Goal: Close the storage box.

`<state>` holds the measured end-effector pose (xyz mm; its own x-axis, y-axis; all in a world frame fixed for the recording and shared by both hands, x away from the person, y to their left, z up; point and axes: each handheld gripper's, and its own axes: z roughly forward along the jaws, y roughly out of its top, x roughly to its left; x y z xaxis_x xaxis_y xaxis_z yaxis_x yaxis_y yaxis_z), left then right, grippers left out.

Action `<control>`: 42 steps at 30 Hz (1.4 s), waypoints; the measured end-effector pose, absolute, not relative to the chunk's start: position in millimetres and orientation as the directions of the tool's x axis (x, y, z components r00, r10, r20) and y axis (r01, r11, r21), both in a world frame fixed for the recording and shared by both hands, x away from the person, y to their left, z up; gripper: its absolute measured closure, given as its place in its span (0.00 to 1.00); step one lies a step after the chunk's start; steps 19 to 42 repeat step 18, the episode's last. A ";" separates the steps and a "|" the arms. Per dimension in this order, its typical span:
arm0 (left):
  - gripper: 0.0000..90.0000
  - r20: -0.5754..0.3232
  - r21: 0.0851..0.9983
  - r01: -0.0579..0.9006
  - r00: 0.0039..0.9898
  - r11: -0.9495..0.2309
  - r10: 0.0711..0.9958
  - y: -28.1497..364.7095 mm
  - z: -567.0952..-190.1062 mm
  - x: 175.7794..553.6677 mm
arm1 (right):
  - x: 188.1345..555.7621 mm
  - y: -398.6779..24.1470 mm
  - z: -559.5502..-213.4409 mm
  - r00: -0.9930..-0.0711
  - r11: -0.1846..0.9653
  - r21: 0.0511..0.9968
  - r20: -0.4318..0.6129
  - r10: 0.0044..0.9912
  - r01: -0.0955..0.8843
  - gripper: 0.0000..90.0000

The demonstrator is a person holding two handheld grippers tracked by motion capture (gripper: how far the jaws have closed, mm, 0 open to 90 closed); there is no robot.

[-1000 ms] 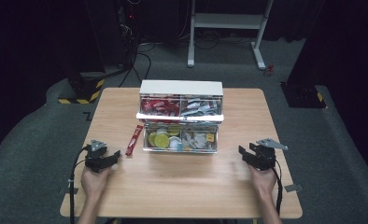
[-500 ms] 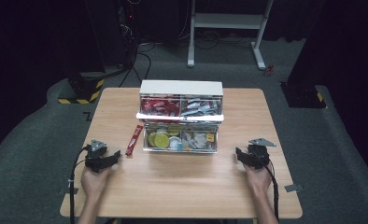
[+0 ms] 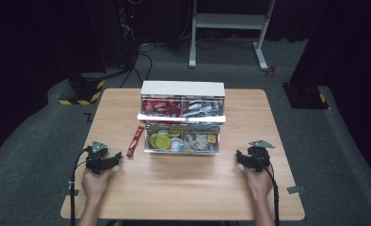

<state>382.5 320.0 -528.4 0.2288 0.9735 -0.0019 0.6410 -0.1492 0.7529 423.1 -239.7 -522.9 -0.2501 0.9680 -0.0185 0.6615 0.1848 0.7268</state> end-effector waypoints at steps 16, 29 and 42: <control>0.39 0.000 0.752 0.641 0.232 -0.153 0.973 319.8 -528.3 382.5 | 421.8 -239.7 -522.9 -0.242 0.179 0.725 -0.017 0.970 0.665 0.32; 0.39 0.002 0.752 0.641 0.233 -0.155 0.973 320.0 -528.3 382.7 | 421.8 -239.6 -522.9 -0.242 0.178 0.725 -0.017 0.970 0.665 0.31; 0.39 0.002 0.752 0.641 0.233 -0.155 0.973 320.0 -528.3 382.7 | 421.8 -239.6 -522.9 -0.242 0.178 0.725 -0.017 0.970 0.665 0.31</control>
